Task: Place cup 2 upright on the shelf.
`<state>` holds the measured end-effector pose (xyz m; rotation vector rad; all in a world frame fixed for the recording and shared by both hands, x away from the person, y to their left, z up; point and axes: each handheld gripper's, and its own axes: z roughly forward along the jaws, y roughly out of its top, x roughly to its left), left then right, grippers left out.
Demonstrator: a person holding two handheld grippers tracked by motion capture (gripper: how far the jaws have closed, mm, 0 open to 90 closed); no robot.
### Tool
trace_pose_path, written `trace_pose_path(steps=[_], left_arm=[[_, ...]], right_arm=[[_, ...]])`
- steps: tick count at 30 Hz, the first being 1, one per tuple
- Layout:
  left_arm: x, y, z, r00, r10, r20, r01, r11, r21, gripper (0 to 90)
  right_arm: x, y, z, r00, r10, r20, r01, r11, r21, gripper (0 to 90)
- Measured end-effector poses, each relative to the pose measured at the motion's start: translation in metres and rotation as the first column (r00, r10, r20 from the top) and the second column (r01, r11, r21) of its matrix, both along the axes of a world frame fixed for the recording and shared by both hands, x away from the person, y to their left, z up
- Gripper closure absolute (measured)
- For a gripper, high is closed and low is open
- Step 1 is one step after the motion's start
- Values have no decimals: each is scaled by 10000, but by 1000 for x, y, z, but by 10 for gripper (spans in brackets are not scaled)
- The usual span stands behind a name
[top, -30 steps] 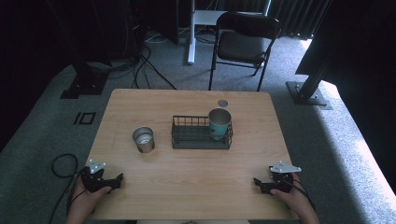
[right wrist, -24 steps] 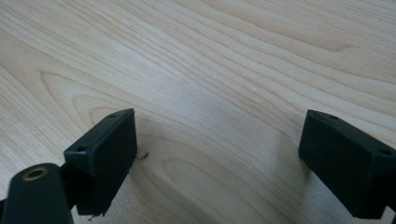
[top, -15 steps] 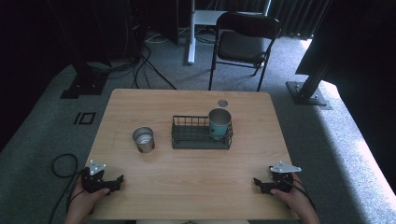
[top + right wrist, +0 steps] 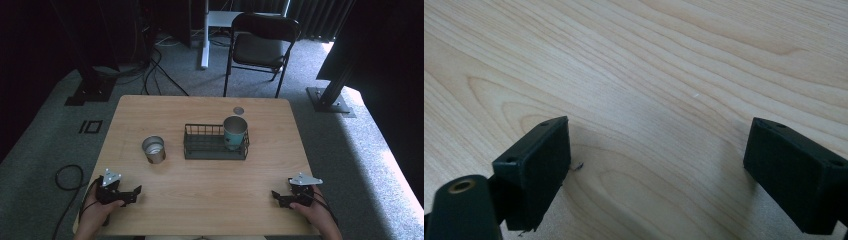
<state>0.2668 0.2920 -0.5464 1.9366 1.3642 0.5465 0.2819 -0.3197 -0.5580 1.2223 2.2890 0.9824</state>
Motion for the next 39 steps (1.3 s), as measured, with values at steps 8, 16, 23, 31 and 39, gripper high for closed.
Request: trace_pose_path(steps=[8, 16, 23, 31, 39], left_arm=[[3, -5, 9, 9984, -25, 568, 39, 9997, -246, 5], [9, -10, 15, 9954, -31, 962, 61, 9995, -313, 5], [18, -16, 18, 9925, -82, 1222, 121, 9995, -307, 5], [29, -23, 23, 9904, -156, 1376, 229, 9984, -515, 5], [40, -27, 22, 9882, -181, 1521, 269, 9981, -558, 5]], right_arm=[[0, 0, 0, 10000, -2, -2, 2, 10000, 0, 111], [0, 0, 0, 10000, -1, 2, 1, 10000, 3, 111], [0, 0, 0, 10000, -2, 2, 2, 10000, 6, 111], [0, 0, 0, 10000, -2, -2, 2, 10000, 4, 111], [0, 0, 0, 10000, -5, -4, 5, 10000, 8, 111]])
